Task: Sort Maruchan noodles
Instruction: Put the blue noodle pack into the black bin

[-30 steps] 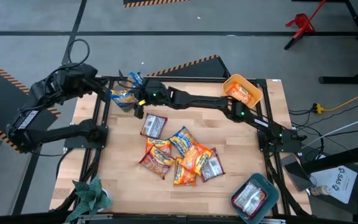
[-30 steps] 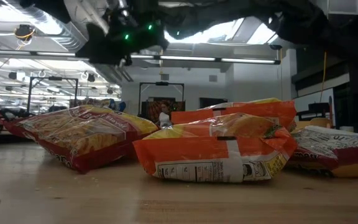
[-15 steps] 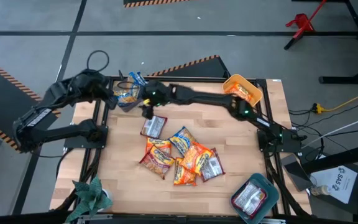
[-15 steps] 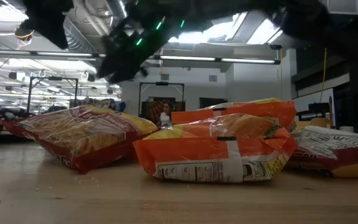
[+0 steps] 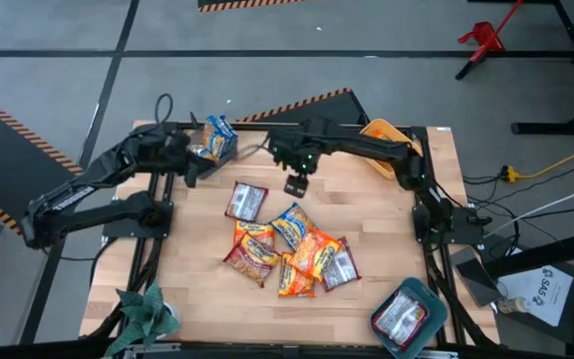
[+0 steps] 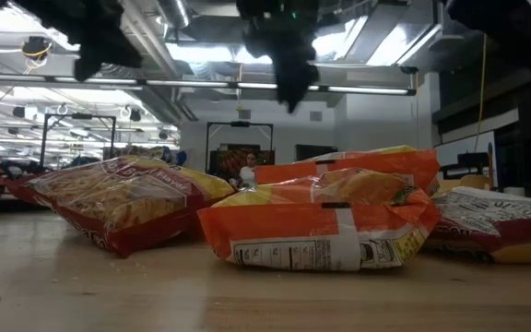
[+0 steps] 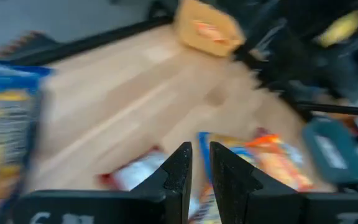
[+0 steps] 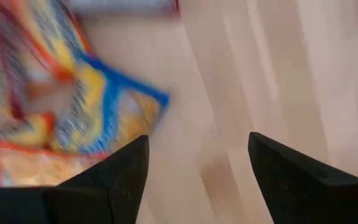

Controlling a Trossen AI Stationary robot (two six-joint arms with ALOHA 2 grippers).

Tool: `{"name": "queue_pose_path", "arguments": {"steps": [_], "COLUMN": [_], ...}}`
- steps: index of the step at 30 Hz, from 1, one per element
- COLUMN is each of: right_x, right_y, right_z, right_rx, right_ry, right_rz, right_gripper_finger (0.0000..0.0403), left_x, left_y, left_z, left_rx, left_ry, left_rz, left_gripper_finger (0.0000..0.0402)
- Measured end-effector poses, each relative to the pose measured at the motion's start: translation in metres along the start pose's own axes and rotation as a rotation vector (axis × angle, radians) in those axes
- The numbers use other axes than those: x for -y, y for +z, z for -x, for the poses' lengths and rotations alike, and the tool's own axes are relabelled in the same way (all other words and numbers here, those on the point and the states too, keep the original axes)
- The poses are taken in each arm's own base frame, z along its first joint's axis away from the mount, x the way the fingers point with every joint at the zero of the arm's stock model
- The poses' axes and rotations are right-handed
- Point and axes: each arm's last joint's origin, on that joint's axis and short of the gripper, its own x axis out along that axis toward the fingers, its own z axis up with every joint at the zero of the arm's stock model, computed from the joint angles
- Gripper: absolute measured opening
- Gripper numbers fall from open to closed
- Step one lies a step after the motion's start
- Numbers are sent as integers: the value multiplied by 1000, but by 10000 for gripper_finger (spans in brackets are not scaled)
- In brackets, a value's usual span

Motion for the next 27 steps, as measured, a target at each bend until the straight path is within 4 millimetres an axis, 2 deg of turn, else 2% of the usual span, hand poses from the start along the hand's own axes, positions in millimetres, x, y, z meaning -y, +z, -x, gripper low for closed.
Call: {"name": "queue_pose_path", "arguments": {"steps": [2, 5, 7, 12, 14, 17, 20, 24, 27], "right_x": [-1, 3, 5, 10, 11, 7, 2, -6, -7], "right_y": [-8, -34, -51, -83, -92, -98, -103, -117, -125], "right_z": [-4, 19, 26, 15, 5, -28, -48, -81, -97], "right_rx": [-53, -53, -30, 160, 242, 283, 313, 290, 291], "right_ry": [-37, -38, -39, 7, 56, 115, 179, 241, 306], "right_rz": [-26, -82, -130, -329, -384, -426, -442, -466, -495], "right_gripper_finger": [260, 260, 260, 260, 260, 260, 260, 260, 260], "left_x": [4, 11, 17, 35, 41, 44, 47, 53, 56], "left_y": [0, -2, -4, -18, -23, -33, -46, -64, -75], "left_z": [-12, -31, -43, -82, -98, -122, -143, -166, -180], "left_rx": [21, 18, -4, -111, -132, -192, -247, -308, -326], "left_ry": [-74, -127, -139, -174, -195, -208, -208, -254, -292], "left_rz": [5, -9, -37, -117, -140, -169, -183, -204, -210], "left_gripper_finger": [51, 48, 45, 33, 29, 25, 20, 11, 3]}}
